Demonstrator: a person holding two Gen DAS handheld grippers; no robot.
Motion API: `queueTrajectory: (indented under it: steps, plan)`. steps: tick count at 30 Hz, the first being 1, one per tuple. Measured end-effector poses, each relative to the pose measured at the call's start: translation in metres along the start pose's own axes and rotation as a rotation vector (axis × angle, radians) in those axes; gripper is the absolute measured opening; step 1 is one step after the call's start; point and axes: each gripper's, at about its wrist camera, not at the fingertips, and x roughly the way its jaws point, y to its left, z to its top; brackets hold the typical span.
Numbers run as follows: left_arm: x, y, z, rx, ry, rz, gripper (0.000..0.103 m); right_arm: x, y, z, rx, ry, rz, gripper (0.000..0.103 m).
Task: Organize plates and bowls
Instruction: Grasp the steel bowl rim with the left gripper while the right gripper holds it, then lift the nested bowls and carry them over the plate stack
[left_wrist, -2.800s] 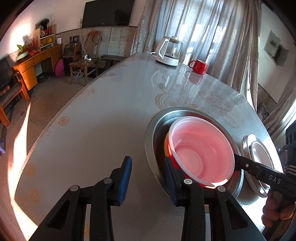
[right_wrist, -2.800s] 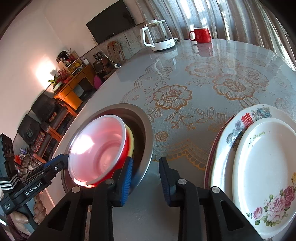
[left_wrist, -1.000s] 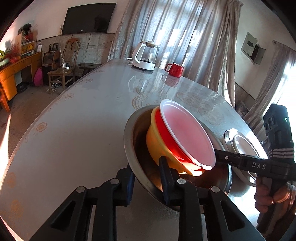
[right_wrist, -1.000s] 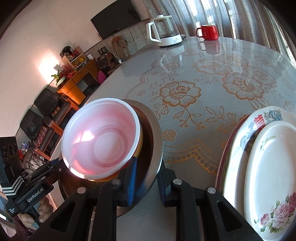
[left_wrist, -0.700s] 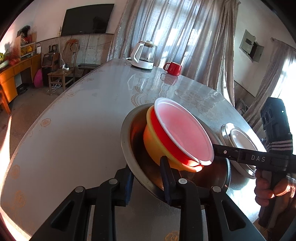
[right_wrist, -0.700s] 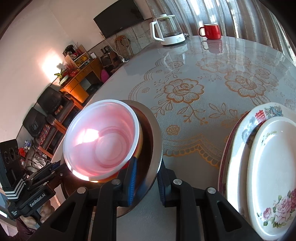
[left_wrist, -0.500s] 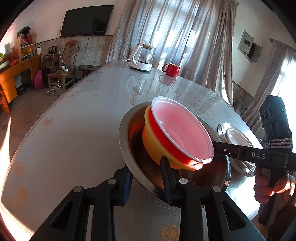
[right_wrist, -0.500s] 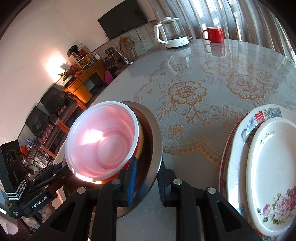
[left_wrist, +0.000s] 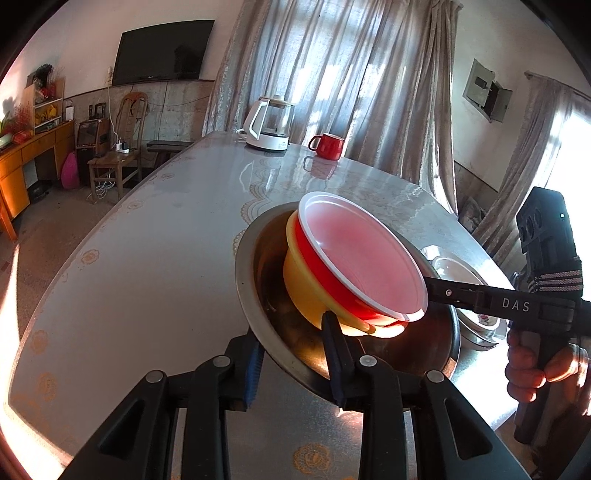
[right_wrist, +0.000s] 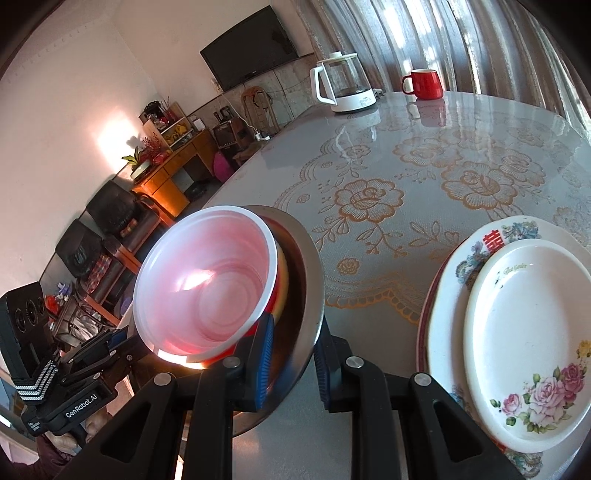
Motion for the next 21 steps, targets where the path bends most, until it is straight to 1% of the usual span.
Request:
queueTrajectory:
  steps: [12,21]
  plan:
    - [-0.004,-0.023,0.007,0.04,-0.012,-0.039,0.031,-0.026,-0.013,-0.003,0.02,-0.047,-0.012,0.021]
    - [0.0,-0.048,0.017,0.084,-0.007,-0.081,0.031,-0.049,-0.027,-0.005,0.05,-0.091,-0.043,0.021]
